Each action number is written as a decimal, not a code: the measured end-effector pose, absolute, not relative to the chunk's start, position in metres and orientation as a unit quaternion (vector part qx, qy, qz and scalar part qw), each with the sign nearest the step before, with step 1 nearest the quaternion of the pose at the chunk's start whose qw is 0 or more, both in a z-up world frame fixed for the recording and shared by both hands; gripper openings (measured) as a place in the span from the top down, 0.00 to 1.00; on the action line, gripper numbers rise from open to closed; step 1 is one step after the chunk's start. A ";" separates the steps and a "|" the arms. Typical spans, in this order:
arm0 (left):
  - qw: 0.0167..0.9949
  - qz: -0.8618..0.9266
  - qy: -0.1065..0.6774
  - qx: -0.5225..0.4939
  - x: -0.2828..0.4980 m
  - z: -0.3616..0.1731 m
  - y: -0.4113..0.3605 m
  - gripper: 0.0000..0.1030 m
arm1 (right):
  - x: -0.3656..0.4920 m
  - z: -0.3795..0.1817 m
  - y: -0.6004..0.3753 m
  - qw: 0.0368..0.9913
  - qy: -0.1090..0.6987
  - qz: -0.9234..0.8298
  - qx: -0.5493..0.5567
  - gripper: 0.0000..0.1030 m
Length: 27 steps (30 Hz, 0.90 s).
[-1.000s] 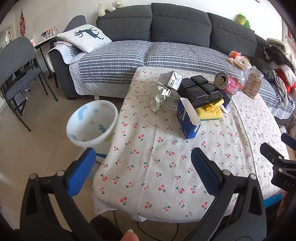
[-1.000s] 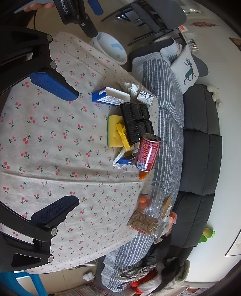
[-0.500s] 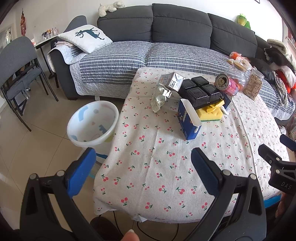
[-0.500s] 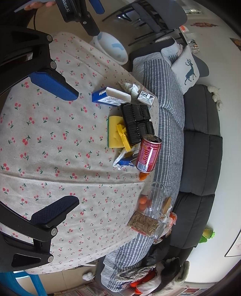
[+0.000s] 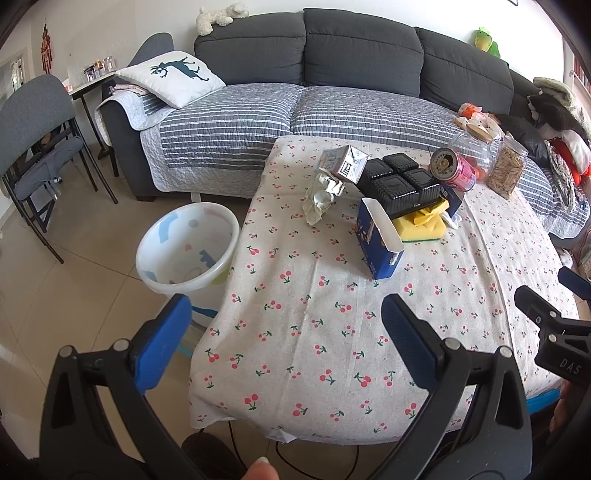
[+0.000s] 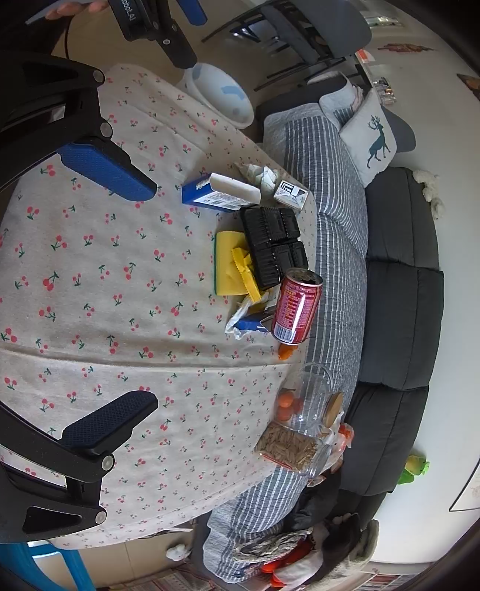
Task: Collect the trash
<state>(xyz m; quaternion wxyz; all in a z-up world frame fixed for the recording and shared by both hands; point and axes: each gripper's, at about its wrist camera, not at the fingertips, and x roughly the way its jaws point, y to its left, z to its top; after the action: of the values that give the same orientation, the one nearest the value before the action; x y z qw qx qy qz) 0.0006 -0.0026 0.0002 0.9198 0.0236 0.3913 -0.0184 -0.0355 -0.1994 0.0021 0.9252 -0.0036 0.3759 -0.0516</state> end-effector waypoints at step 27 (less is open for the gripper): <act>0.921 -0.018 0.389 0.025 0.000 -0.001 -0.002 0.01 | -0.036 0.001 -0.203 0.925 0.375 -0.057 0.001 0.00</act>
<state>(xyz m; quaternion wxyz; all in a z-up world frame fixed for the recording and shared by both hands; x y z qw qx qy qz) -0.0003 -0.0024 -0.0006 0.9207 0.0254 0.3890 -0.0179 -0.0359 -0.2033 0.0014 0.9255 0.0014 0.3745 -0.0567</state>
